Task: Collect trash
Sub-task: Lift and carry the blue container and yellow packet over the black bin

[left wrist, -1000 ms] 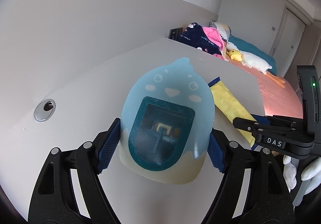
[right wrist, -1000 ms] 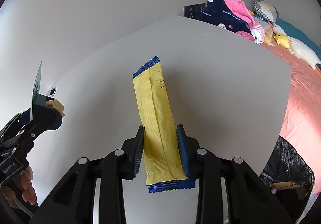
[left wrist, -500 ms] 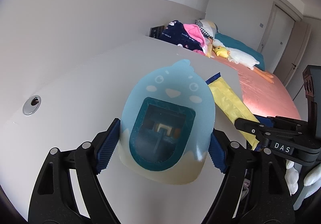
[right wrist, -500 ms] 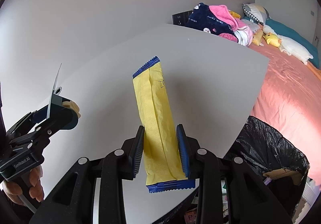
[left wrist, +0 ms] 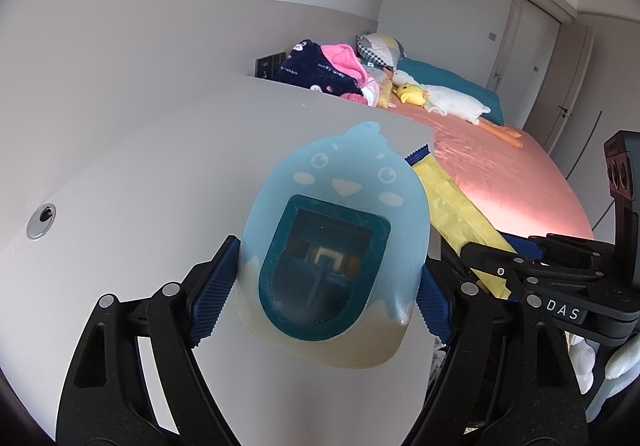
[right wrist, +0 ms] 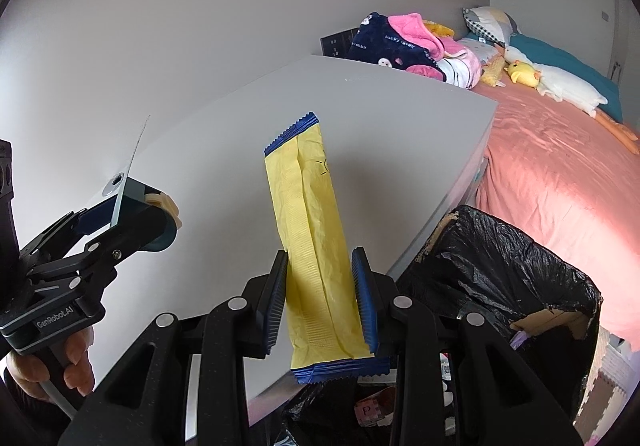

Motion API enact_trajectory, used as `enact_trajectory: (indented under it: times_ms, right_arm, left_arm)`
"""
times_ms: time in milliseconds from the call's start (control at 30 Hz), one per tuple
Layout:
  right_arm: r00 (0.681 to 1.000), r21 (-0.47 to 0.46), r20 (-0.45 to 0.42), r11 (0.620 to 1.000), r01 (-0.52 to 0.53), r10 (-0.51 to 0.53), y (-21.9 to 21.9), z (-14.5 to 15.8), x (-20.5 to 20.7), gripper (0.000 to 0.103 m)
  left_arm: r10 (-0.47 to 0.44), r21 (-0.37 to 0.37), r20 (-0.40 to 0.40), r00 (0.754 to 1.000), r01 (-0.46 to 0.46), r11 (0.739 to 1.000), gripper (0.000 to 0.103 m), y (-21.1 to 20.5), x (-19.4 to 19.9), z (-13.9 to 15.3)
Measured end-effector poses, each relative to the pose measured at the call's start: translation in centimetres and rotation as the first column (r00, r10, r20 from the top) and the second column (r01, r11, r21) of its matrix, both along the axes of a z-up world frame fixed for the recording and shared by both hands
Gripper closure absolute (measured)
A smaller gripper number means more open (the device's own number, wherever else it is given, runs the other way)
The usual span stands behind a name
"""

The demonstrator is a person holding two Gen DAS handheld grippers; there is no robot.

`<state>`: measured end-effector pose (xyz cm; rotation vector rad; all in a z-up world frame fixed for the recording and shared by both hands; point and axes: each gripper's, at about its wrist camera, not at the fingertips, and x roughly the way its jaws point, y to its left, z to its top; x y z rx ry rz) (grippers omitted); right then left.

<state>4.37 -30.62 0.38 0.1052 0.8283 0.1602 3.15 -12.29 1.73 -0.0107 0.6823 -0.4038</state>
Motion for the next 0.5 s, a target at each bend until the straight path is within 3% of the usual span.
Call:
enact_trajectory:
  times_ms: [500]
  right_arm:
    - [0.994,0.017,0.029,0.994,0.103,-0.104,-4.6,0.3,-4.0,0.069]
  left_arm:
    - [-0.119,-0.006,0.001,0.993,0.119,0.993,0.024,-4.9,-2.1,-0.4]
